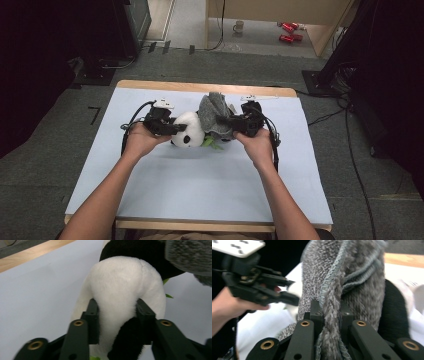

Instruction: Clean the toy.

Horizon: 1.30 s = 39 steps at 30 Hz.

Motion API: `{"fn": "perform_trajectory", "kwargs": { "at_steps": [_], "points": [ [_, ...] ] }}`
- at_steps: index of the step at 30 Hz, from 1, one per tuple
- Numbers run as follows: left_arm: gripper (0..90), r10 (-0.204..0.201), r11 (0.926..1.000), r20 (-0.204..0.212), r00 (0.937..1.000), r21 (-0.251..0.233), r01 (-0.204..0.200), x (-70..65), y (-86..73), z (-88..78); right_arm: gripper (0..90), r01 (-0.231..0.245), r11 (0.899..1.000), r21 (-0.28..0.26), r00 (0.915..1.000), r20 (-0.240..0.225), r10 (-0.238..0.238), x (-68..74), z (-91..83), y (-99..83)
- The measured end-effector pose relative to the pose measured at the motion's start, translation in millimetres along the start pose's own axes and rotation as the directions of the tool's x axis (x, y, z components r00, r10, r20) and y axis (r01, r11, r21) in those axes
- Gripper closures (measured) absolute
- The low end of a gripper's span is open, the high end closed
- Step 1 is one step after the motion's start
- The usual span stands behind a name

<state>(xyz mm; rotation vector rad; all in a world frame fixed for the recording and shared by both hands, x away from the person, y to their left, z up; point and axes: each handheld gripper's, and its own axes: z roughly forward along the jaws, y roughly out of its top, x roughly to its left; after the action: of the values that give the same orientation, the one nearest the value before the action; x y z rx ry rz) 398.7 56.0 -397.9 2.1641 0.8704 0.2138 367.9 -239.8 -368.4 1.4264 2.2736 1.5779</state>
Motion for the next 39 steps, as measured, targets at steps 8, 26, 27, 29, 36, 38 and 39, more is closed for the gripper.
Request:
{"fn": "perform_trajectory", "kwargs": {
  "at_steps": [8, 26, 27, 29, 36, 38, 39],
  "points": [
    [73.6, -0.241, 0.9638, 0.092, 0.9662, -0.095, 0.249, 15.6, 3.5, -16.9, 79.7, 0.076, 0.997, 0.006, 0.9945, -0.073, -0.076, 34.0, 2.2, 3.2],
    [72.6, -0.309, 0.9400, 0.134, 0.9418, -0.108, 0.323, 2.0, 15.5, -10.5, 79.9, 0.235, 0.934, 0.269, 0.9655, -0.176, -0.192, 80.3, 84.7, -52.4],
    [72.4, -0.312, 0.9389, 0.142, 0.9396, -0.106, 0.327, -0.2, 16.2, -9.0, 79.9, 0.235, 0.940, 0.247, 0.9650, -0.175, -0.195, 81.5, 82.8, -51.4],
    [72.3, -0.314, 0.9380, 0.160, 0.9361, -0.101, 0.331, -5.8, 17.8, -6.8, 79.9, 0.239, 0.952, 0.192, 0.9632, -0.171, -0.207, 82.6, 77.6, -48.4],
    [72.2, -0.306, 0.9417, 0.179, 0.9349, -0.087, 0.325, -24.5, 21.7, 0.3, 80.4, 0.256, 0.965, 0.046, 0.9659, -0.050, -0.254, 82.8, 63.7, -46.4],
    [72.3, -0.312, 0.9404, 0.181, 0.9327, -0.081, 0.330, -26.7, 20.9, 2.2, 80.6, 0.282, 0.959, 0.041, 0.9593, 0.001, -0.282, 84.6, 65.4, -49.0],
    [72.3, -0.313, 0.9405, 0.181, 0.9323, -0.078, 0.331, -27.5, 20.5, 2.7, 80.8, 0.279, 0.959, 0.039, 0.9601, 0.010, -0.280, 83.7, 66.7, -50.4]
  ]
}}
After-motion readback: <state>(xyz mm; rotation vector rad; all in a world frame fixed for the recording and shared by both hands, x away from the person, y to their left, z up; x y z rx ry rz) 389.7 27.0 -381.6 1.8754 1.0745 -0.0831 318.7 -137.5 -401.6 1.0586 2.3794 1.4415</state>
